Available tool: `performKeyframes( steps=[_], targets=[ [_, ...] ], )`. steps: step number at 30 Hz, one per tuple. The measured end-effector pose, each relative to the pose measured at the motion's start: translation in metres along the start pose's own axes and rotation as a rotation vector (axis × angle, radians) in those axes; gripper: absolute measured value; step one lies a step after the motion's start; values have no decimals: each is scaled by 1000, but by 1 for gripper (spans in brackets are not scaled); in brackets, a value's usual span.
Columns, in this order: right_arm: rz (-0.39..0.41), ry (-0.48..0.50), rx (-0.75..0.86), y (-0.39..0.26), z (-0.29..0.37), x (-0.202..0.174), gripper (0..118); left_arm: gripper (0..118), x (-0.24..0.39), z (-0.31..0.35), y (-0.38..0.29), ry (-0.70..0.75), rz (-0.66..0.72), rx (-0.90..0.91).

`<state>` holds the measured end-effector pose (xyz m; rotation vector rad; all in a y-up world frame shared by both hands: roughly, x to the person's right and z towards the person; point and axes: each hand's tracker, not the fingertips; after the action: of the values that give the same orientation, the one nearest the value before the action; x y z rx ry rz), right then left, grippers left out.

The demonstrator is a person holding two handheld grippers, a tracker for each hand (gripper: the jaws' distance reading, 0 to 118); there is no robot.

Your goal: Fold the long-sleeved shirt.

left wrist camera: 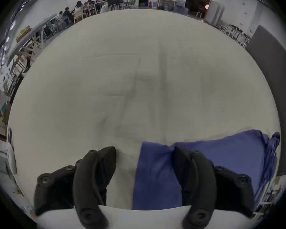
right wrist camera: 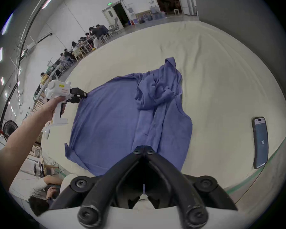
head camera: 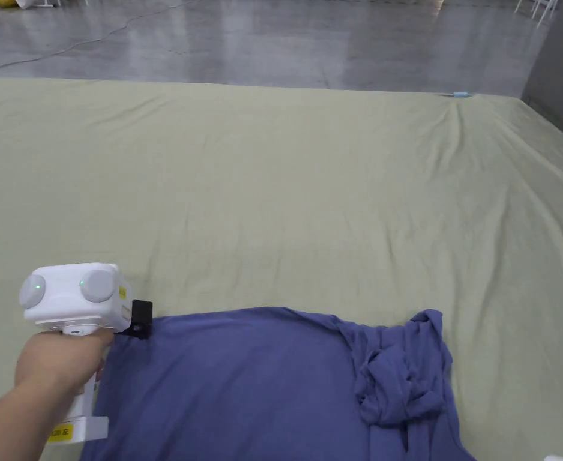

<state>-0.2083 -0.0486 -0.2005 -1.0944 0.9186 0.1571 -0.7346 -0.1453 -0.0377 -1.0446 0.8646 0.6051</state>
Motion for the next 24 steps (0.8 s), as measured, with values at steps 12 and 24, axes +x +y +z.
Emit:
performKeyframes(
  steps=[12,24],
  targets=[
    [19,-5,20,142,-54,2,118,0,6,34,-4,-84,-99,60],
    [-308,-218,-345,258,-204,48,33,0,2,67,0,-105,-167,81]
  ],
)
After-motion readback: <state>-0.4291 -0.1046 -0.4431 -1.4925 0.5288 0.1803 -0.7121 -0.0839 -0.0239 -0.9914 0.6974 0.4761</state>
